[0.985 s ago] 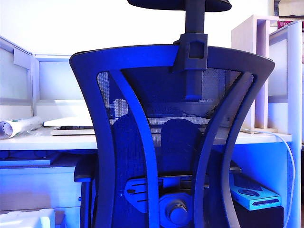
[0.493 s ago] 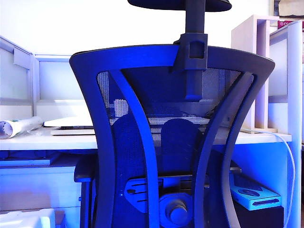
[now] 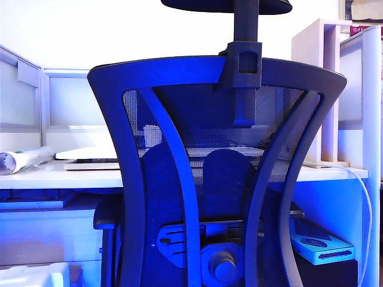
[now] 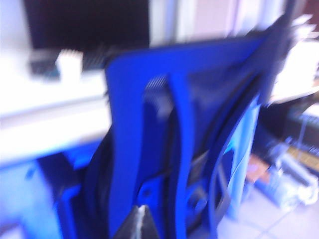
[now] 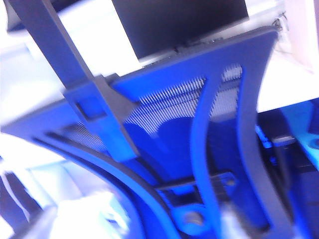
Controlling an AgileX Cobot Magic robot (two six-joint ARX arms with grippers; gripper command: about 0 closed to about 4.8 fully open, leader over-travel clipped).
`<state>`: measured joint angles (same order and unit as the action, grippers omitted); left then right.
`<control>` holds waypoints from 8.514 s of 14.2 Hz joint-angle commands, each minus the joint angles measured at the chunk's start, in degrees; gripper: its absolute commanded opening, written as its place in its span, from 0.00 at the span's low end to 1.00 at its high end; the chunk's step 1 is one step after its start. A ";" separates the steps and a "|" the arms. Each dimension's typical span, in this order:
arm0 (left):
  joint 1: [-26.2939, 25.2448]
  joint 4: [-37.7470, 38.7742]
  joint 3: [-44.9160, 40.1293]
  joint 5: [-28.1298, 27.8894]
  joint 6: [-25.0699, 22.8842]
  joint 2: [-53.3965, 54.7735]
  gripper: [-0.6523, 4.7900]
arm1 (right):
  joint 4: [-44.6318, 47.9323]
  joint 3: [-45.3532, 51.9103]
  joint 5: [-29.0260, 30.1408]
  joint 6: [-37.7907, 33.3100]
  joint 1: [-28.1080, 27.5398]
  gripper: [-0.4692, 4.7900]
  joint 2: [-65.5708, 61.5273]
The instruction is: Pull out the black chair under the table.
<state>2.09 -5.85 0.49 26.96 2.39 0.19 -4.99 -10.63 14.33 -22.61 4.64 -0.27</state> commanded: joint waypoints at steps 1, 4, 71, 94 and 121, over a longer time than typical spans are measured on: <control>-0.02 -3.30 0.02 1.57 0.50 0.02 0.11 | 3.15 -3.26 1.20 -3.19 0.07 0.92 -2.01; -0.04 -3.26 0.00 1.62 1.51 0.02 0.11 | 8.04 -8.87 4.15 -3.26 0.09 0.93 -12.92; -0.09 -2.84 -0.02 1.29 1.49 0.02 0.11 | -3.58 -46.05 -2.69 5.14 27.36 0.98 -47.78; -0.04 -2.89 -0.02 1.36 1.49 0.02 0.11 | -23.67 -25.88 -35.17 10.93 21.18 0.88 -19.02; -0.07 16.13 -0.09 -24.79 -3.04 0.02 0.11 | -13.99 7.45 -16.26 11.93 -3.61 0.08 -2.27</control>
<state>2.09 9.04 0.54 2.28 -0.43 0.19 -19.81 -3.55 -1.78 -10.57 1.02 -2.48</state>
